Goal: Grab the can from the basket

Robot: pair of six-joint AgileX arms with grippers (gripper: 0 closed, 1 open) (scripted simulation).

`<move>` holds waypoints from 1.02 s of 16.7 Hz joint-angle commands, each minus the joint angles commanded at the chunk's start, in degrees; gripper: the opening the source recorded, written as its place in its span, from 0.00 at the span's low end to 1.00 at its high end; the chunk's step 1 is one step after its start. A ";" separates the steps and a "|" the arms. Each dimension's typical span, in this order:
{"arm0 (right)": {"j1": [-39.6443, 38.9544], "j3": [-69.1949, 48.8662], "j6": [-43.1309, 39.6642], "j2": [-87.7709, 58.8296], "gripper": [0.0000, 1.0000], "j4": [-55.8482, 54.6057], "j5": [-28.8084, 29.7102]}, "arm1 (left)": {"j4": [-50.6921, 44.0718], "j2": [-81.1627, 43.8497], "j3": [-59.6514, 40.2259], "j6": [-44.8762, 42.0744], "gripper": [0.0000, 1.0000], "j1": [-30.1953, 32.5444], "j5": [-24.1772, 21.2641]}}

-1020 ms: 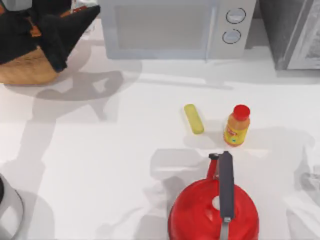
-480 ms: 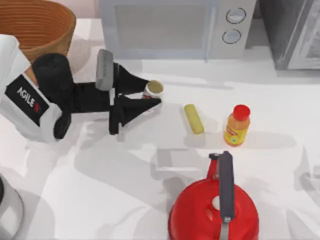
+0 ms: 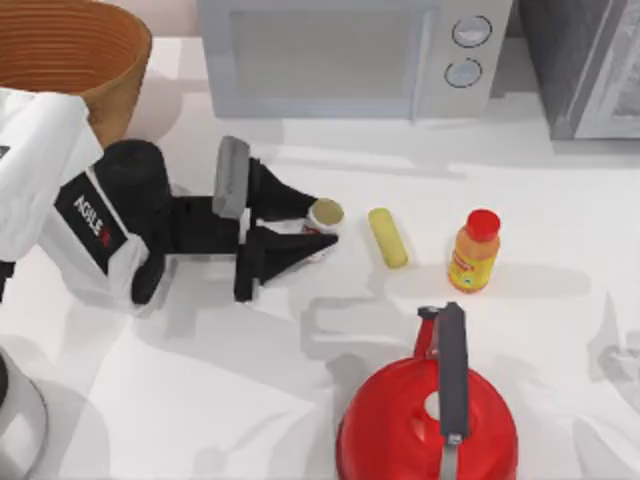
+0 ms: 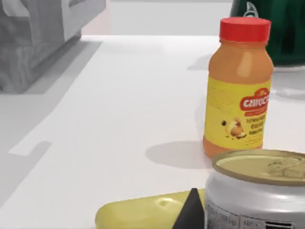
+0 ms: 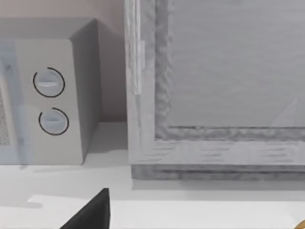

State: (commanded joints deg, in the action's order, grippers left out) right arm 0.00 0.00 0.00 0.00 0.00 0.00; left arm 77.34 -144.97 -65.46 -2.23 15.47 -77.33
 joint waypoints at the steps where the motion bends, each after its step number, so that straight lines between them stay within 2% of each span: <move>1: 0.00 0.00 0.00 0.00 1.00 0.00 0.00 | 0.00 0.00 0.00 0.00 0.00 0.00 0.00; 14: 0.00 0.00 0.00 0.00 1.00 0.00 0.00 | 0.00 0.00 0.00 0.00 0.98 0.00 0.00; 17: 0.00 0.00 0.00 0.00 1.00 0.00 0.00 | 0.00 0.00 0.00 0.00 1.00 0.00 0.00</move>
State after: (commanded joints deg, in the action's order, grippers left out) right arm 0.00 0.00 0.00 0.00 0.00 0.00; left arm 77.34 -144.97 -65.46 -2.23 15.47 -77.33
